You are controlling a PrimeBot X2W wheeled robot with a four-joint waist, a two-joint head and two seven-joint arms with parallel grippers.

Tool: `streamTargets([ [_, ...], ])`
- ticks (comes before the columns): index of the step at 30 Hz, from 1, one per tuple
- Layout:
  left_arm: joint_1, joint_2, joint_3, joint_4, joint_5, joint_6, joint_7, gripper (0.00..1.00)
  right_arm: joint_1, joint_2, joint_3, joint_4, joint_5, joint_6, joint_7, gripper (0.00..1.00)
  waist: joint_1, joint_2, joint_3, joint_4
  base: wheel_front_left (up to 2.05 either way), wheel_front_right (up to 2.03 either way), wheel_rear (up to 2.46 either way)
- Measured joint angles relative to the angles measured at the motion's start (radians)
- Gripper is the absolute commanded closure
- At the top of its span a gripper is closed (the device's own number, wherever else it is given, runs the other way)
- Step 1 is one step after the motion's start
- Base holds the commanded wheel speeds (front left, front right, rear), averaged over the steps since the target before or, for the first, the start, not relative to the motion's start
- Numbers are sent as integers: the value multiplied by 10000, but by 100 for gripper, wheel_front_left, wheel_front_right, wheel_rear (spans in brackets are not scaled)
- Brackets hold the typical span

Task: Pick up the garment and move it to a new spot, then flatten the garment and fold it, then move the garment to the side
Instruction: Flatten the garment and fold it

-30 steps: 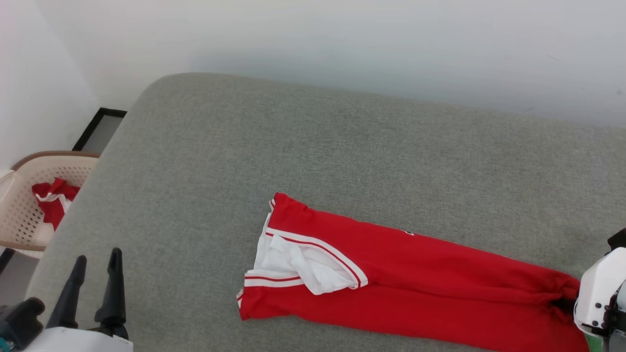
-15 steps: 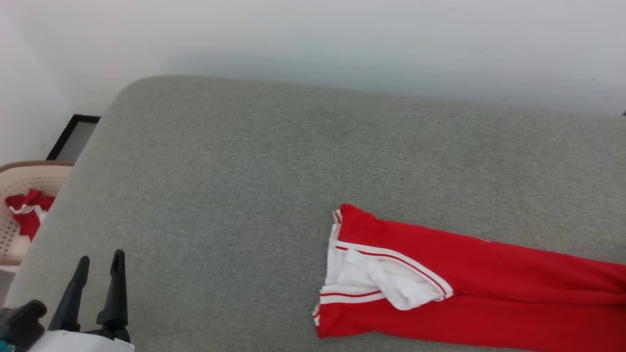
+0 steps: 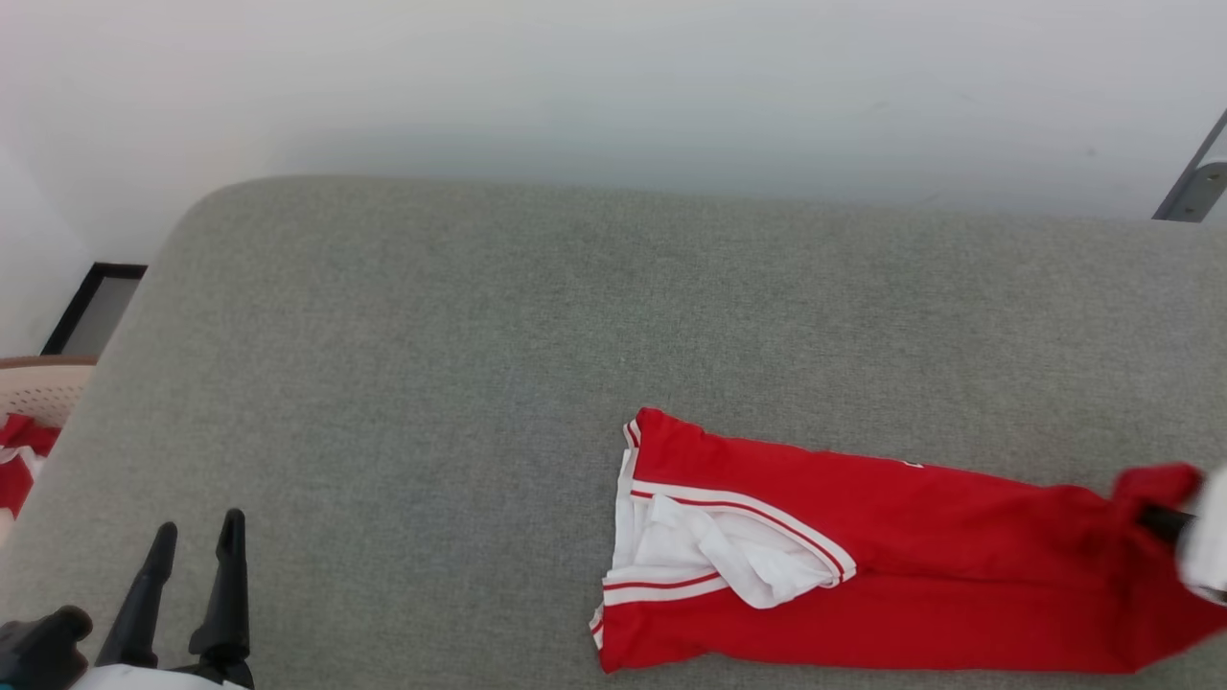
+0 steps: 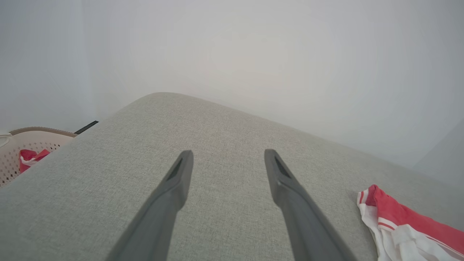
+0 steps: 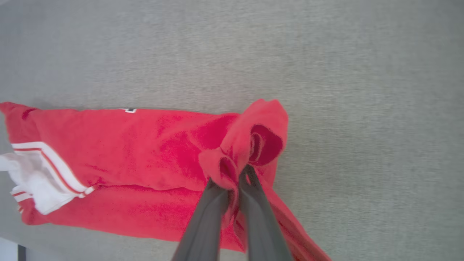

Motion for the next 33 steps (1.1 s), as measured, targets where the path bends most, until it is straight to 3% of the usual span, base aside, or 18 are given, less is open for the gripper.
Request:
streamTargets([
  [6, 17, -46, -73, 12, -59, 0, 4, 0, 84, 1772, 769, -1910, -102, 0, 765, 100, 0, 0, -70, 51, 0, 0, 0],
  [11, -85, -81, -288, 63, -59, -4, 50, 0, -227, 2788, 1824, -2174, -395, 0, 846, 100, 0, 0, -65, 308, 0, 0, 0],
  [19, -518, -115, -692, 343, -81, -48, 125, 0, -1076, 3448, 3390, -470, -541, 0, -362, 100, 0, 0, -6, 932, 0, 0, 0],
  [33, -950, -136, -1045, 777, -242, -104, 84, 0, -2794, 3547, 5921, 3373, 604, 0, -3152, 100, 0, 0, 129, 1727, 0, 0, 0],
])
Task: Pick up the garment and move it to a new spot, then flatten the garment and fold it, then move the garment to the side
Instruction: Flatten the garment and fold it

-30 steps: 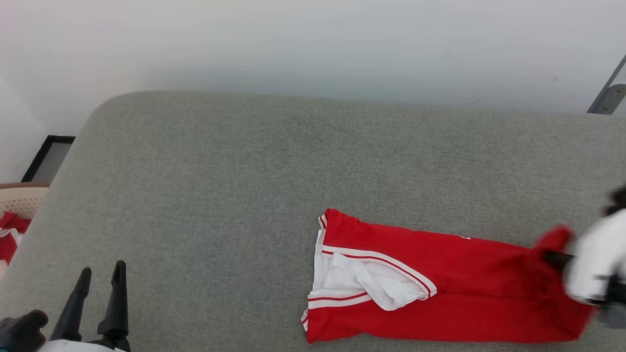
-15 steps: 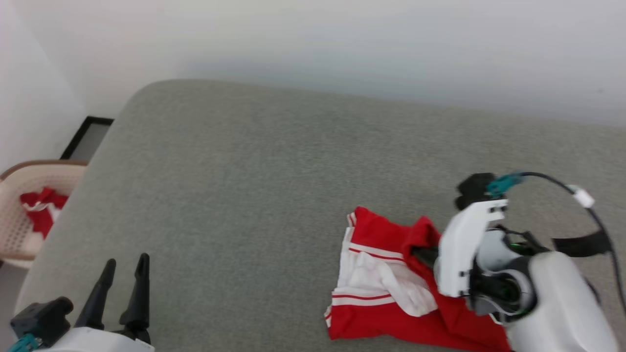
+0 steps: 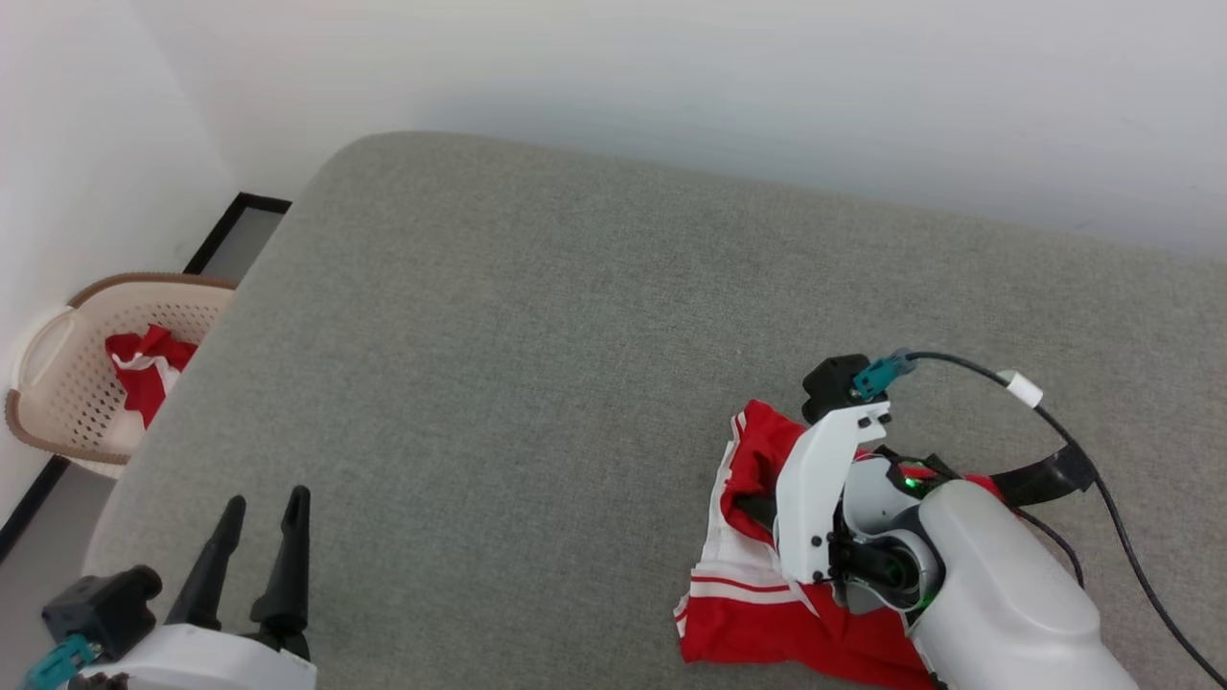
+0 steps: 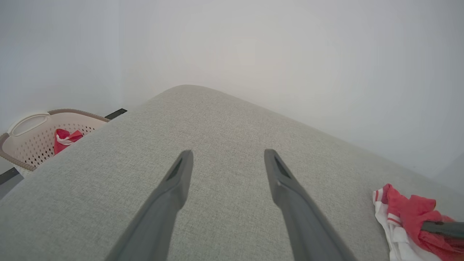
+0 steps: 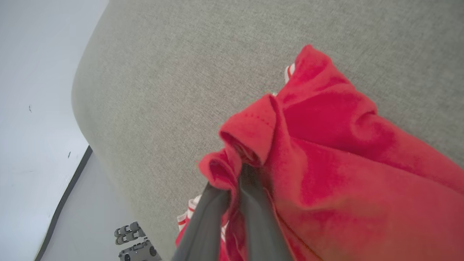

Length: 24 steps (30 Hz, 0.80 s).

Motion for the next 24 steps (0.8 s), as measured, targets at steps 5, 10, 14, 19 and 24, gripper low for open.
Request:
streamTargets([
  [5, -147, -17, -113, 150, -6, -2, -6, 0, -532, -23, 796, 1141, 138, 0, -825, 53, 0, 0, 17, 33, 0, 0, 0],
  [10, -145, 17, -100, 242, -82, -33, -21, 0, -898, -13, 1580, 1335, 838, 0, -1122, 0, 0, 0, -29, -63, 0, 0, 0],
  [14, -69, 69, 15, 257, -75, -33, -48, 0, -1119, -6, 1927, 1187, 1177, 0, -1354, 0, 0, 0, -75, -266, 0, 0, 0],
  [19, 130, 109, 194, 209, 6, -31, -52, 0, -1190, -115, 1946, 619, 1396, 0, -1774, 0, 0, 0, -146, -659, 0, 0, 0],
  [24, 346, 163, 385, 82, 117, -31, -65, 0, -927, -1024, 1962, -433, 1392, 0, -2518, 0, 0, 0, -236, -1186, 0, 0, 0],
])
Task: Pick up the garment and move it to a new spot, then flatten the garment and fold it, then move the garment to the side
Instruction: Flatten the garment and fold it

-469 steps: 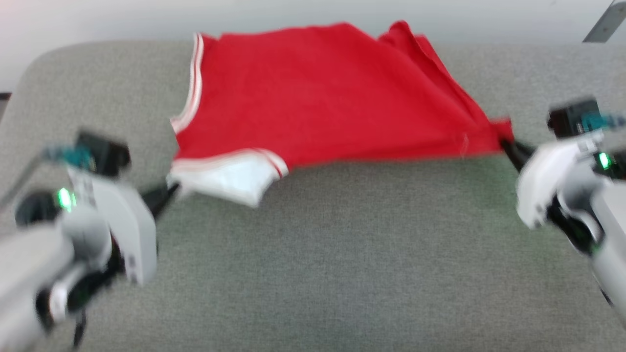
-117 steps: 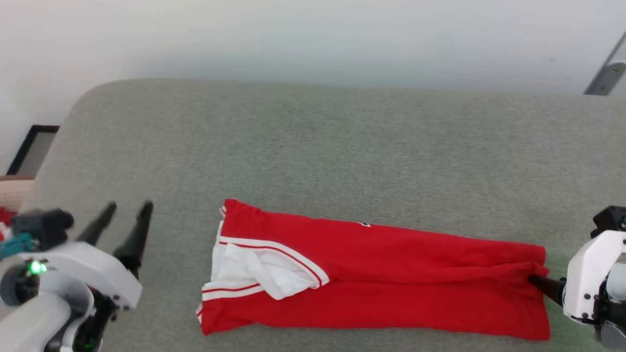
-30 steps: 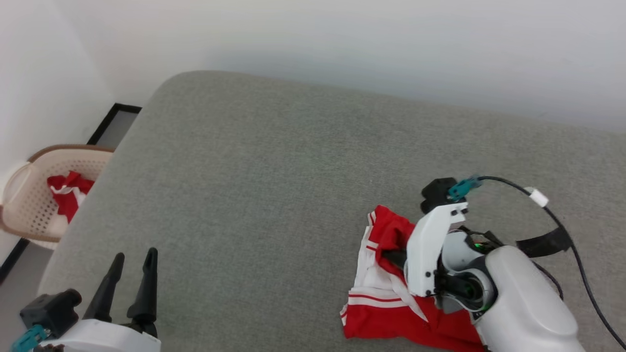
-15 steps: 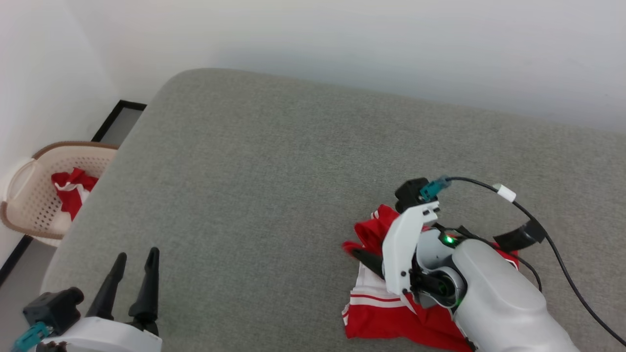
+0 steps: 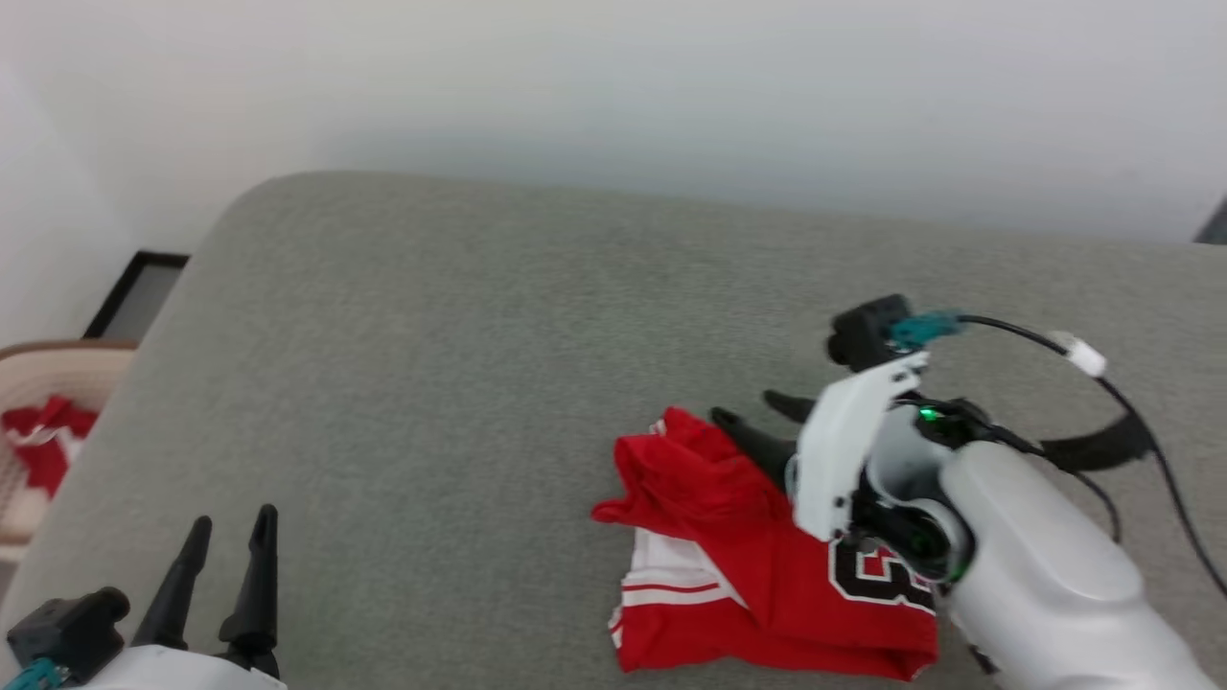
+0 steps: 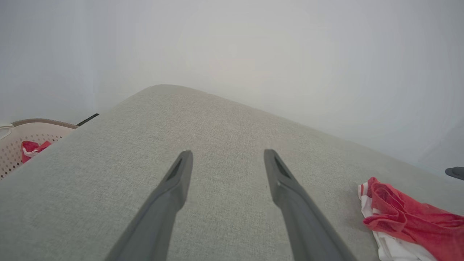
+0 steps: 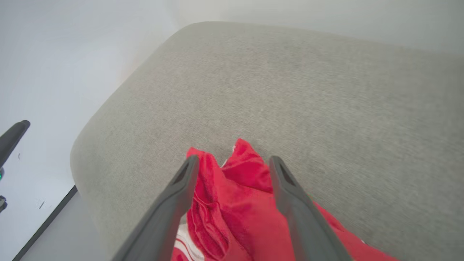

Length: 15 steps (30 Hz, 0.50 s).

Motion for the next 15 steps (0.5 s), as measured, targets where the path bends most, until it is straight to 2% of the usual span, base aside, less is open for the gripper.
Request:
streamTargets([
  [9, 231, 117, 284, -201, 215, 2, -2, 0, 1107, -1549, -673, -1444, -209, 0, -1793, 0, 0, 0, -224, -1035, 0, 0, 0],
  [15, 442, 121, 460, -301, 422, 13, -2, 0, 1917, -2157, -1273, -1887, -598, 0, -3244, 0, 0, 0, -431, -1637, 0, 0, 0],
])
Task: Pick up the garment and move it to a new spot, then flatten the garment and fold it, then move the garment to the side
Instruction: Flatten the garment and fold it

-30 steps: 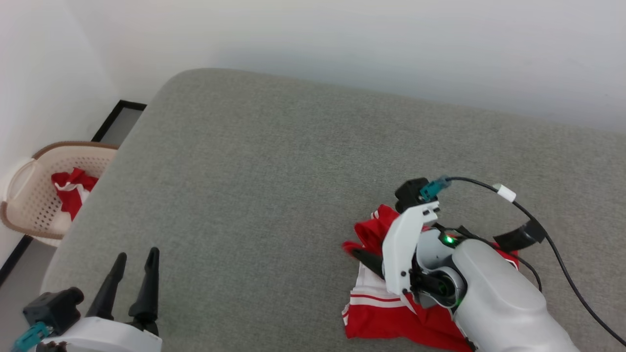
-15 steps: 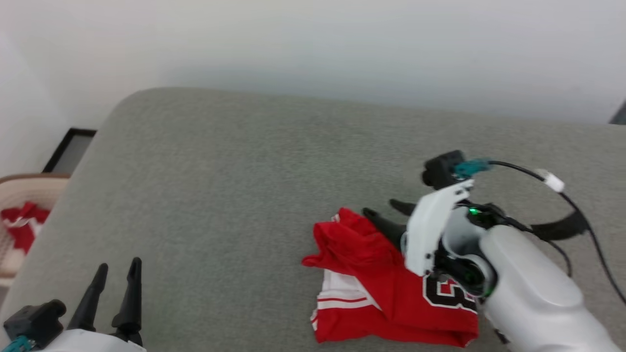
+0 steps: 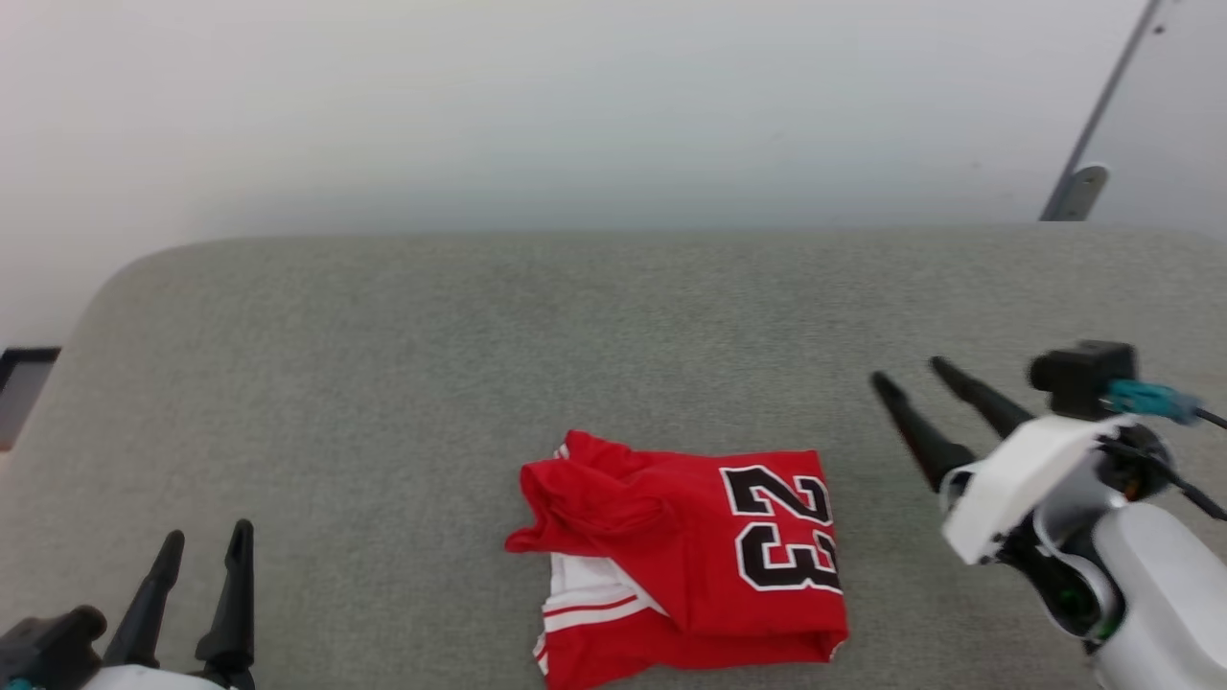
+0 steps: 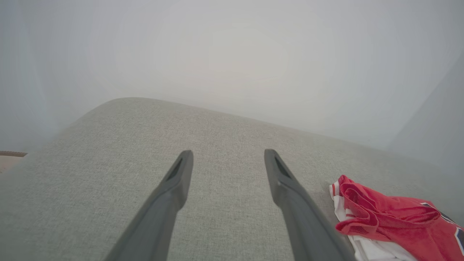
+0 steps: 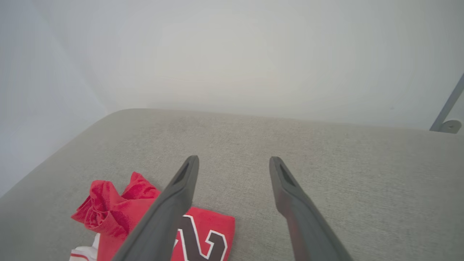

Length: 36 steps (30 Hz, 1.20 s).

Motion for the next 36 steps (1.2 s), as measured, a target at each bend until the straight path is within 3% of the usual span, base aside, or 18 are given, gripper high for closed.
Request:
streamTargets([
  [8, 259, 10, 182, -35, 215, -2, -17, 0, 1157, -510, -953, -192, -556, 0, -1841, 0, 0, 0, -291, -505, 0, 0, 0],
  [14, 378, 21, 483, 6, 362, -13, -19, 0, 2068, -585, -1676, -142, -775, 0, -2508, 0, 0, 0, -475, -636, 0, 0, 0],
  [23, 490, -42, 825, -71, 660, -17, -17, 0, 2988, -426, -2477, -313, -988, 0, -2778, 0, 0, 0, -604, -673, 0, 0, 0],
  [36, 549, 19, 656, -65, 594, -27, -19, 0, 3383, -165, -2876, -660, -1302, 0, -2587, 0, 0, 0, -638, -634, 0, 0, 0],
])
